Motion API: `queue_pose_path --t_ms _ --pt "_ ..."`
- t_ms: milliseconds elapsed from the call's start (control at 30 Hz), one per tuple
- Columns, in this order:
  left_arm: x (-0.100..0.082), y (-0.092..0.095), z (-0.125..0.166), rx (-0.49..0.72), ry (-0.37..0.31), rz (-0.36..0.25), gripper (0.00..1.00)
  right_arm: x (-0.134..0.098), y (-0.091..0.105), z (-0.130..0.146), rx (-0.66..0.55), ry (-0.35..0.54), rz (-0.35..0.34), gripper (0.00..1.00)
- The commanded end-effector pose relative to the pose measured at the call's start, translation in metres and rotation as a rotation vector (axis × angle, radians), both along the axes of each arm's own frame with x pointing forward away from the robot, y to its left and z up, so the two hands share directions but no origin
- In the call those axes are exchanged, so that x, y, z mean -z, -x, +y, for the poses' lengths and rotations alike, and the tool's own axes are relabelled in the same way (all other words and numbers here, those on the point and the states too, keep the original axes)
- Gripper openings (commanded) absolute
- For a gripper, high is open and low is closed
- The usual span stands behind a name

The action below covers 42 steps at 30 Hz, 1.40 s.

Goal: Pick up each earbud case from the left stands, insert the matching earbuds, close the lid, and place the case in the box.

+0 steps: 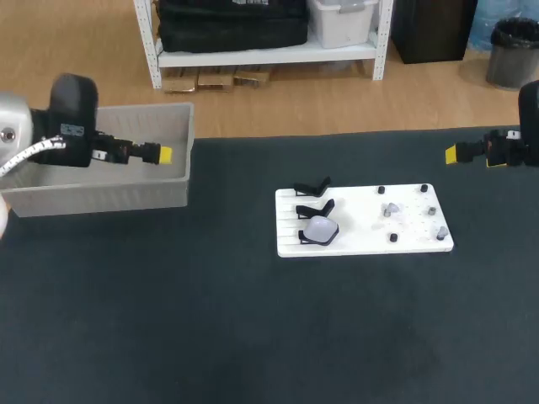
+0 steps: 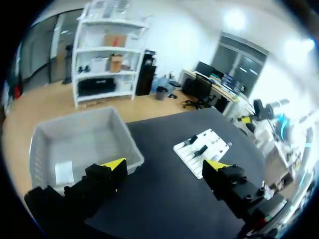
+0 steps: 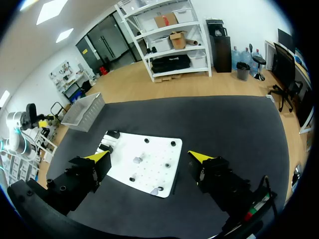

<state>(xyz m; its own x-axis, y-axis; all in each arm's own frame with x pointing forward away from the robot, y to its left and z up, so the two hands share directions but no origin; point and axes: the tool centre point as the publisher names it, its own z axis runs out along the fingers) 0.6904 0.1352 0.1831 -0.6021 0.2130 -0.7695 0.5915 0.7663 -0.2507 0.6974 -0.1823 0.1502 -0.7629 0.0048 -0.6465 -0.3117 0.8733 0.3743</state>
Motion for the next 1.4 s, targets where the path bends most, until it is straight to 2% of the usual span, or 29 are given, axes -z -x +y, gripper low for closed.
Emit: queue_pose_path --t_ms 33,100,200,267,767,867,900,1033,1067,1133,1167,1400 --pt "-0.003 0.018 0.000 0.767 0.179 -0.472 1.00 0.000 -0.001 -0.001 -0.004 -0.003 0.001 1.00" --pt "-0.006 0.029 -0.009 0.842 0.112 -0.480 1.00 0.000 -0.001 -0.001 -0.004 -0.003 0.001 1.00" --pt "-0.010 0.043 -0.021 0.868 0.061 -0.488 1.00 0.000 -0.001 -0.001 -0.004 -0.003 0.001 1.00" --pt "-0.011 0.049 -0.029 0.849 0.024 -0.465 1.00 0.000 -0.001 -0.001 -0.004 -0.003 0.001 1.00" --pt "-0.011 0.049 -0.029 0.849 0.024 -0.465 1.00 0.000 -0.001 -0.001 -0.004 -0.003 0.001 1.00" --pt "0.013 0.053 -0.056 0.793 -0.016 -0.413 1.00 0.000 -0.001 -0.001 -0.004 -0.003 0.001 1.00" --pt "0.020 0.054 -0.066 0.776 0.007 -0.413 1.00 0.000 -0.001 -0.001 -0.004 -0.003 0.001 1.00" --pt "0.042 0.059 -0.099 0.708 -0.023 -0.385 1.00 0.000 -0.001 -0.001 -0.004 -0.003 0.001 1.00" --pt "0.047 0.059 -0.106 0.706 -0.053 -0.388 1.00 0.000 -0.001 -0.001 -0.004 -0.003 0.001 1.00" --pt "0.057 0.060 -0.121 0.694 -0.049 -0.386 1.00 0.000 -0.001 -0.001 -0.004 -0.003 0.001 1.00" --pt "0.063 0.060 -0.130 0.693 -0.074 -0.385 1.00 0.000 -0.001 -0.001 -0.004 -0.003 0.001 1.00" --pt "0.104 0.051 -0.177 0.719 -0.067 -0.351 1.00 0.000 -0.001 -0.001 -0.004 -0.003 0.001 1.00"
